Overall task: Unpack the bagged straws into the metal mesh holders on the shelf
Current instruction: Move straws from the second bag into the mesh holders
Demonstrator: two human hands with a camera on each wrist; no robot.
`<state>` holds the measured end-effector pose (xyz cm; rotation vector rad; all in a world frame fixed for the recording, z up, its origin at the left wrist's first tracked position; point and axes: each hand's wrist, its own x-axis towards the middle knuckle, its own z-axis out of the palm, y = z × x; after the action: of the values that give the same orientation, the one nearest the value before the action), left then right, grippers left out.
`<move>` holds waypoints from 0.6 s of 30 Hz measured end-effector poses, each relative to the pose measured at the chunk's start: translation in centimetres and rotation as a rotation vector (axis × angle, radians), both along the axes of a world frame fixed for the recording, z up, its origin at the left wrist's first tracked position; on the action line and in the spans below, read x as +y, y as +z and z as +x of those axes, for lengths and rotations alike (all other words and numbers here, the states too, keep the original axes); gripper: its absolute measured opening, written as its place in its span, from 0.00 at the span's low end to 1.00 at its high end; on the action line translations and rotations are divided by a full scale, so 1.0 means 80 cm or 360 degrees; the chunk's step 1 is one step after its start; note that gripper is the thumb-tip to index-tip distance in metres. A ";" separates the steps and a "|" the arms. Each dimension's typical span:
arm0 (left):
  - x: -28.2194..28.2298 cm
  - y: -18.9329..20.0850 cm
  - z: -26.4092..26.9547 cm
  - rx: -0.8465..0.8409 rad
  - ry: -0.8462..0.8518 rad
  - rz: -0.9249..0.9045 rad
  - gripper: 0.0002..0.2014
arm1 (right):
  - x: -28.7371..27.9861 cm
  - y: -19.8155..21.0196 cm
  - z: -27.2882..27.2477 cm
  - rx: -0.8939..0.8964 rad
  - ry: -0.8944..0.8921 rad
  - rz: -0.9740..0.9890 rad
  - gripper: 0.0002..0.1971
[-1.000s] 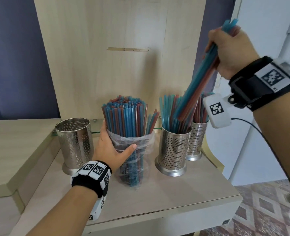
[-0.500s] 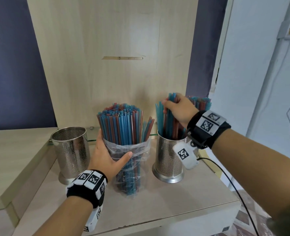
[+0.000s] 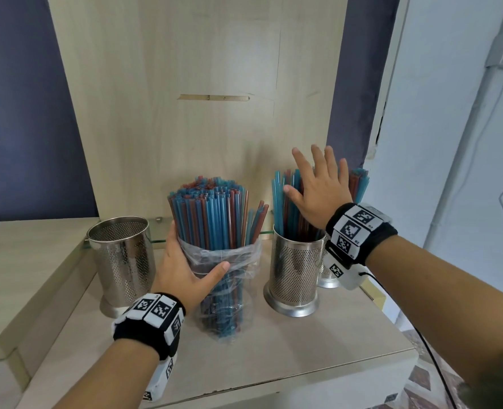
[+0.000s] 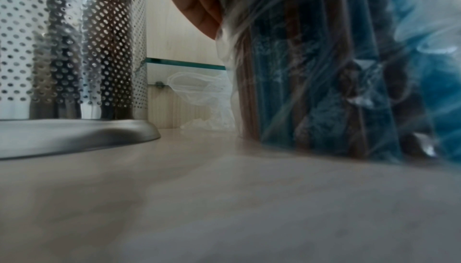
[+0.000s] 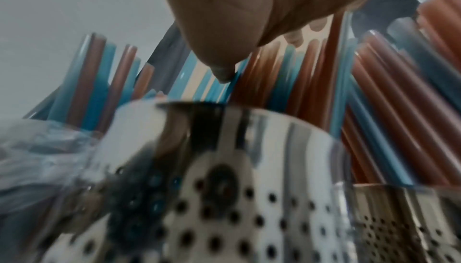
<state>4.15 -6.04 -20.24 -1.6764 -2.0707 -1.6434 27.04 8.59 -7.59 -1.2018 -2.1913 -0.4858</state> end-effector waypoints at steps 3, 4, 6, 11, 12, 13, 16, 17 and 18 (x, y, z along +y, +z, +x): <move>0.000 -0.001 -0.001 0.0006 0.0001 -0.0001 0.57 | 0.001 -0.007 0.004 -0.0023 -0.0067 -0.0103 0.33; 0.001 -0.001 -0.001 0.0009 0.0003 -0.0002 0.57 | -0.001 -0.007 0.005 -0.0005 -0.0057 -0.0102 0.33; 0.001 -0.001 -0.001 0.0008 0.0002 -0.0005 0.57 | -0.012 -0.007 0.006 0.0077 0.0005 -0.0042 0.32; 0.001 0.000 0.001 -0.0002 -0.0006 -0.0007 0.56 | -0.049 -0.034 0.010 0.0179 0.0162 -0.0042 0.36; 0.001 -0.001 0.000 0.0001 -0.0001 -0.0009 0.56 | -0.052 -0.041 0.011 0.0123 0.0141 -0.0120 0.37; 0.001 -0.001 0.000 0.0004 0.0005 -0.0016 0.56 | -0.053 -0.045 0.011 0.0055 0.0105 -0.0194 0.38; 0.001 -0.001 0.001 0.0012 0.0007 -0.0025 0.56 | -0.059 -0.051 0.013 0.0027 0.0152 -0.0166 0.35; 0.001 -0.001 0.001 0.0013 0.0003 -0.0022 0.56 | -0.066 -0.051 0.013 0.0092 0.0258 -0.0043 0.36; 0.001 -0.001 0.001 0.0014 0.0001 -0.0019 0.56 | -0.075 -0.049 0.011 0.0186 0.0391 0.0048 0.36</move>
<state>4.24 -5.93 -20.29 -1.6828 -2.0810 -1.6236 27.91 2.63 -11.55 -0.9057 -2.1846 -0.3363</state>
